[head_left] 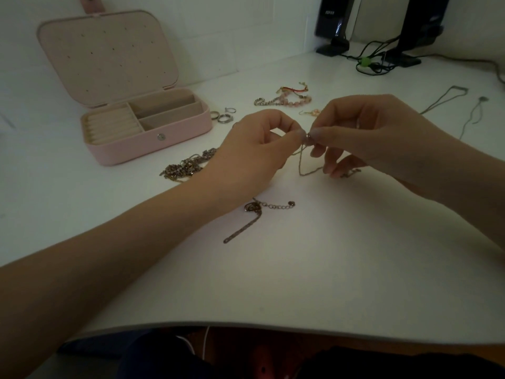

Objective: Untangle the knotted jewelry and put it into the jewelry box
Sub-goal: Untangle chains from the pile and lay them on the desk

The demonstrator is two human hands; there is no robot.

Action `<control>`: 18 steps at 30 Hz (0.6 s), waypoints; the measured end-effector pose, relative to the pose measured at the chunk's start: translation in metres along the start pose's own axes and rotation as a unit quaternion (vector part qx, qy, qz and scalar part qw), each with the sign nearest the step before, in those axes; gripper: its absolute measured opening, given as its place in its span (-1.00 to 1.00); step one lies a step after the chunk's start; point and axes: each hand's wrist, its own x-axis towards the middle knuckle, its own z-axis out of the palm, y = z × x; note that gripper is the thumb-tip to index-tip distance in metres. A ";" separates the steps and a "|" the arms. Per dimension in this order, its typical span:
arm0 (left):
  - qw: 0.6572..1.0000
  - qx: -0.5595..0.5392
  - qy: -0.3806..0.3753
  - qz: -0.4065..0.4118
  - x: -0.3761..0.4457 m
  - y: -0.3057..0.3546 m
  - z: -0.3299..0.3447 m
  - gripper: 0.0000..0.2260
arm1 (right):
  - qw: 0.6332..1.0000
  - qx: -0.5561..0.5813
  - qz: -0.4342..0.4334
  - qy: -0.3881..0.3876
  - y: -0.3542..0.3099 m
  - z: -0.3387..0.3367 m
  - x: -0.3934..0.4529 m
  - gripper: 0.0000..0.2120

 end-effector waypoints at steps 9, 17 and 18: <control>1.000 0.023 -0.003 0.020 -0.002 -0.001 0.001 -0.86 | 0.997 -0.062 -0.048 0.024 0.001 0.000 -0.001 -0.96; 0.994 0.072 0.005 0.077 -0.004 -0.005 0.000 -0.89 | 0.997 -0.061 -0.044 0.029 0.000 0.000 -0.001 -0.98; 0.994 0.075 0.008 0.084 -0.005 -0.005 0.000 -0.92 | 0.997 -0.061 -0.042 0.030 -0.001 -0.001 -0.001 -0.98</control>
